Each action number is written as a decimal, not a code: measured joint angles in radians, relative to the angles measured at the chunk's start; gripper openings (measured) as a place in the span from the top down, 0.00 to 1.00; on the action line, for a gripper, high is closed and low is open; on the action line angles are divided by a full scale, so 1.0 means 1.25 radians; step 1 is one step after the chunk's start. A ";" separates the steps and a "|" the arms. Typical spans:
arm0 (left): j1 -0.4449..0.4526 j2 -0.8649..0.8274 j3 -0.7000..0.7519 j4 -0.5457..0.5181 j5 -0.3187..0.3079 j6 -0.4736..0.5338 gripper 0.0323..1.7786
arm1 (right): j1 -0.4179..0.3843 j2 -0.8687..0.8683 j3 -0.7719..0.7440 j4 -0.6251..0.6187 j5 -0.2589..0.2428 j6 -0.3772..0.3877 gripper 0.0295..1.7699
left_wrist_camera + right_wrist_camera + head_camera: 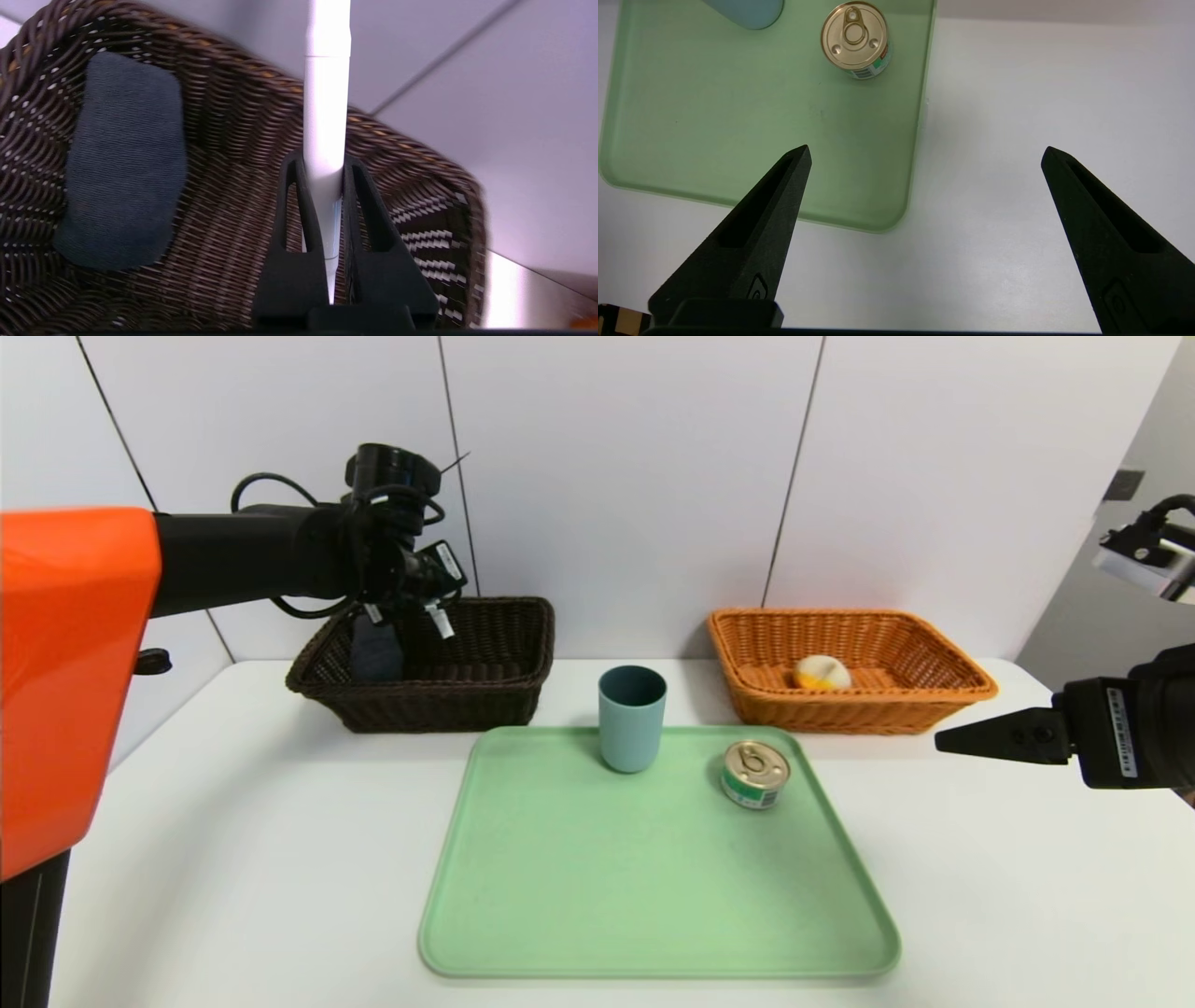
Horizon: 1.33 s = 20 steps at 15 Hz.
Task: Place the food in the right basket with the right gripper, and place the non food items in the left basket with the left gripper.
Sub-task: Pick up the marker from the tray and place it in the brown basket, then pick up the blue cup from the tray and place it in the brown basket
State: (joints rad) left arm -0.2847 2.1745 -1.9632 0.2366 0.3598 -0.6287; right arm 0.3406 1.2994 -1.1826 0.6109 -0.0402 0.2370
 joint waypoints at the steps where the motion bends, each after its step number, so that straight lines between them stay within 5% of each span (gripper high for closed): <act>1: 0.009 0.010 0.004 0.001 -0.002 0.000 0.93 | 0.000 0.004 0.001 0.000 -0.001 -0.001 0.03; 5: 0.023 0.026 0.045 0.002 -0.004 0.005 0.93 | 0.002 0.020 0.001 -0.002 -0.001 -0.001 0.03; 11: 0.028 0.035 0.063 0.001 -0.004 0.006 0.45 | 0.002 0.030 0.000 -0.002 -0.002 0.001 0.03; 17: -0.005 -0.072 0.064 0.002 -0.005 0.052 0.23 | 0.003 0.030 0.002 -0.001 -0.002 0.000 0.03; 20: -0.090 -0.204 0.184 -0.003 -0.050 0.068 0.17 | 0.003 0.030 0.002 -0.003 -0.002 0.001 0.03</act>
State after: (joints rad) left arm -0.3972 1.9189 -1.7332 0.2323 0.2977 -0.5436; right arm 0.3449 1.3374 -1.1796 0.6074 -0.0423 0.2377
